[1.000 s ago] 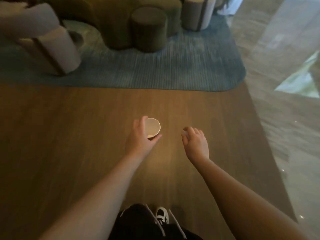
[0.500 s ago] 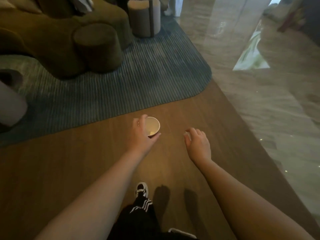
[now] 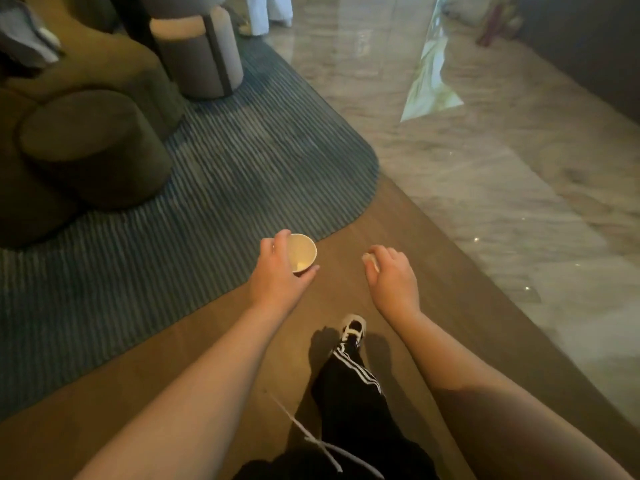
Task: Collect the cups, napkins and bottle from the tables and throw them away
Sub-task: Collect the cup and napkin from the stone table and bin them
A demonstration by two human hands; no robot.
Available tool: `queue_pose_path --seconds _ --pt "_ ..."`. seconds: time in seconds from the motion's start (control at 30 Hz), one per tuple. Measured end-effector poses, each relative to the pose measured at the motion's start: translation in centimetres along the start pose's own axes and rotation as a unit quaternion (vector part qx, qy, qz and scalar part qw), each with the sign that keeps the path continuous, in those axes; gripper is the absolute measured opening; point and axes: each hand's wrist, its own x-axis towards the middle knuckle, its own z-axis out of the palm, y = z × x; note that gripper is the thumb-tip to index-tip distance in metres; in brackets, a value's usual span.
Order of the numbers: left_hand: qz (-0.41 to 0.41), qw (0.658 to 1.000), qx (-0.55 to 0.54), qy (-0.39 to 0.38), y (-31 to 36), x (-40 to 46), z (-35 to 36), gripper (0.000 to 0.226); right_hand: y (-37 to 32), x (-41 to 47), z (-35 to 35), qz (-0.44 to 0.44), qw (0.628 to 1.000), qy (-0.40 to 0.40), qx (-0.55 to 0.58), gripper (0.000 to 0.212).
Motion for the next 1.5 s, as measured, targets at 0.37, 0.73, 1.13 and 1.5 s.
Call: queue_pose_path --seconds 0.37,0.73,1.13,1.5 --pt "-0.04 0.999 -0.001 -0.007 7.4 33.6 8.5 0.073 6.1 36.5 0.4 -0.025 0.999 -0.02 -0.03 0.02" --pt "-0.045 0.998 -0.044 0.014 12.9 64.0 14.5 0.073 8.2 66.8 2.4 0.011 0.999 -0.044 -0.002 0.023" --pt "-0.041 0.997 -0.023 0.067 14.3 107.3 14.4 0.073 2.8 112.1 6.4 -0.024 0.999 -0.041 -0.003 0.021" --pt "-0.088 0.991 -0.029 0.098 14.8 138.5 19.0 0.074 1.4 145.5 14.1 -0.072 0.995 -0.075 0.011 0.021"
